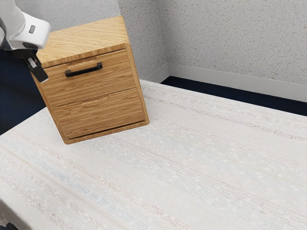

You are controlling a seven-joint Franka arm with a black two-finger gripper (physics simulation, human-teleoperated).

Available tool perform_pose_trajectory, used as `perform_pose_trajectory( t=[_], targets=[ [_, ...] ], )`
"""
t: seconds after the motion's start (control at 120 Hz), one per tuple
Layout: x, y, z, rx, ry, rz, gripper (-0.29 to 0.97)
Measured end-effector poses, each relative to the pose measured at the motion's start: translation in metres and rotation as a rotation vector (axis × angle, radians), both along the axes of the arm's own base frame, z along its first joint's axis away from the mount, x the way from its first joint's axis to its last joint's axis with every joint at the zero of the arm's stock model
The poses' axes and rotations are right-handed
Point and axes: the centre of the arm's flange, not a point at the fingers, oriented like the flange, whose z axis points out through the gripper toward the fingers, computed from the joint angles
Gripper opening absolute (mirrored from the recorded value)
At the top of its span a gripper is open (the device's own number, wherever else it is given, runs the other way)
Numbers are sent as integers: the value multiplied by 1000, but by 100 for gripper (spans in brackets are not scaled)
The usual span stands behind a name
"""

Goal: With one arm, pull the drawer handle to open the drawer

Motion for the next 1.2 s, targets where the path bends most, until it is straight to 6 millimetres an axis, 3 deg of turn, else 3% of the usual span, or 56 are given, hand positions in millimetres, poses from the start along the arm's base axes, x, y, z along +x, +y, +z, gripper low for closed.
perform_pose_trajectory(
  t=[0.15, 0.408, 0.517, 0.717, 1.033, 1.2],
  targets=[
    [15, -2, -10, 12, 12, -60, 68],
    [31, 18, -29, 26, 39, -102, 68],
    [46, 15, -43, 20, 51, -137, 68],
    [65, 11, -49, 39, 56, -184, 68],
    [94, 7, -84, 42, 105, -236, 68],
    [104, 1, -88, 47, 101, -261, 68]
  ],
)
